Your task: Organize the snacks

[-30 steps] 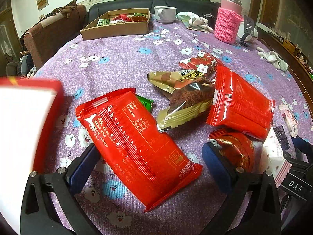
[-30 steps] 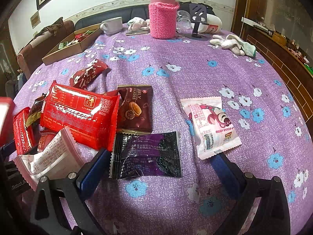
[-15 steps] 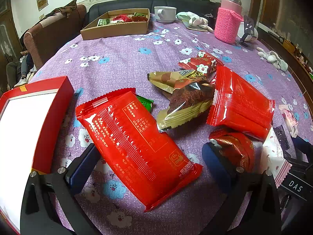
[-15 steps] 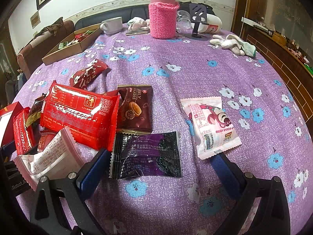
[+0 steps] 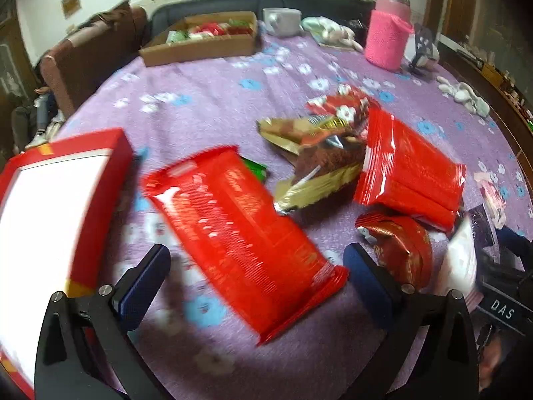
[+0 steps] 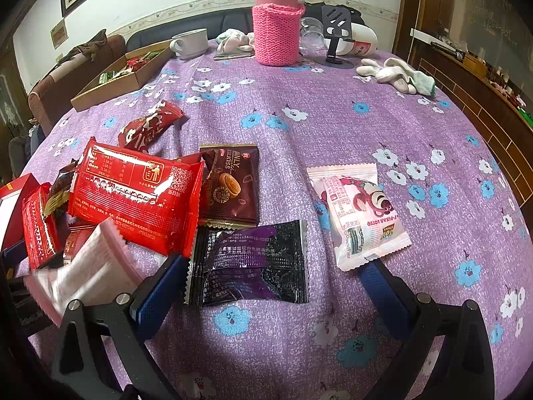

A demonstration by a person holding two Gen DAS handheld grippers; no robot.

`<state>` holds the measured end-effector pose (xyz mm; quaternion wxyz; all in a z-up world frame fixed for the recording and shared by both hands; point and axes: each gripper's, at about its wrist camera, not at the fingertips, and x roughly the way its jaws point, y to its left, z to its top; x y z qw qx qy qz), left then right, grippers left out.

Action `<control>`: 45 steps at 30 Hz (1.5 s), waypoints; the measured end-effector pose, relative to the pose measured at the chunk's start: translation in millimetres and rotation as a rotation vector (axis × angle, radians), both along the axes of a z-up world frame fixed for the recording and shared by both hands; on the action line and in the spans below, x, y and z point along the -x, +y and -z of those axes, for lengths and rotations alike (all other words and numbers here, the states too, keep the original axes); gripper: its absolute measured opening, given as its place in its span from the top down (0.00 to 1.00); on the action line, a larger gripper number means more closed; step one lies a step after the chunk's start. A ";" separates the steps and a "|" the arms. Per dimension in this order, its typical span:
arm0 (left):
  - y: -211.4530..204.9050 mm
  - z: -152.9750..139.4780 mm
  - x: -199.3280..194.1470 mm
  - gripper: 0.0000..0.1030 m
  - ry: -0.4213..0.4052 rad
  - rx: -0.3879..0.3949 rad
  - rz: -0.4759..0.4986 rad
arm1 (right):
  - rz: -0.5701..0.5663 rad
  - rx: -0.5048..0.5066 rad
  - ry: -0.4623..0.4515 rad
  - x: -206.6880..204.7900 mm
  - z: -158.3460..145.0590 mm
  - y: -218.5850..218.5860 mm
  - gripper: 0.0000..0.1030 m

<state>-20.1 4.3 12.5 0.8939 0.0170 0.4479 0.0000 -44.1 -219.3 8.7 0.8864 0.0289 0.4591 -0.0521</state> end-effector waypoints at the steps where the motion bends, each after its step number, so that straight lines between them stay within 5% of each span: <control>1: 1.1 -6.2 5.0 0.00 -0.033 -0.003 -0.003 | -0.017 -0.006 0.012 0.9 -0.6 -0.2 0.00; 8: 7.6 -77.6 49.4 0.00 -0.254 -0.084 -0.026 | -0.051 -0.157 -0.083 34.2 -25.0 -5.4 0.00; 18: 40.9 -126.3 93.5 0.00 -0.351 -0.103 -0.095 | -0.141 -0.195 -0.248 78.6 -73.9 22.8 0.00; 45: 58.5 -135.3 121.0 0.00 -0.375 -0.110 -0.116 | -0.197 -0.155 -0.275 101.6 -93.7 51.9 0.00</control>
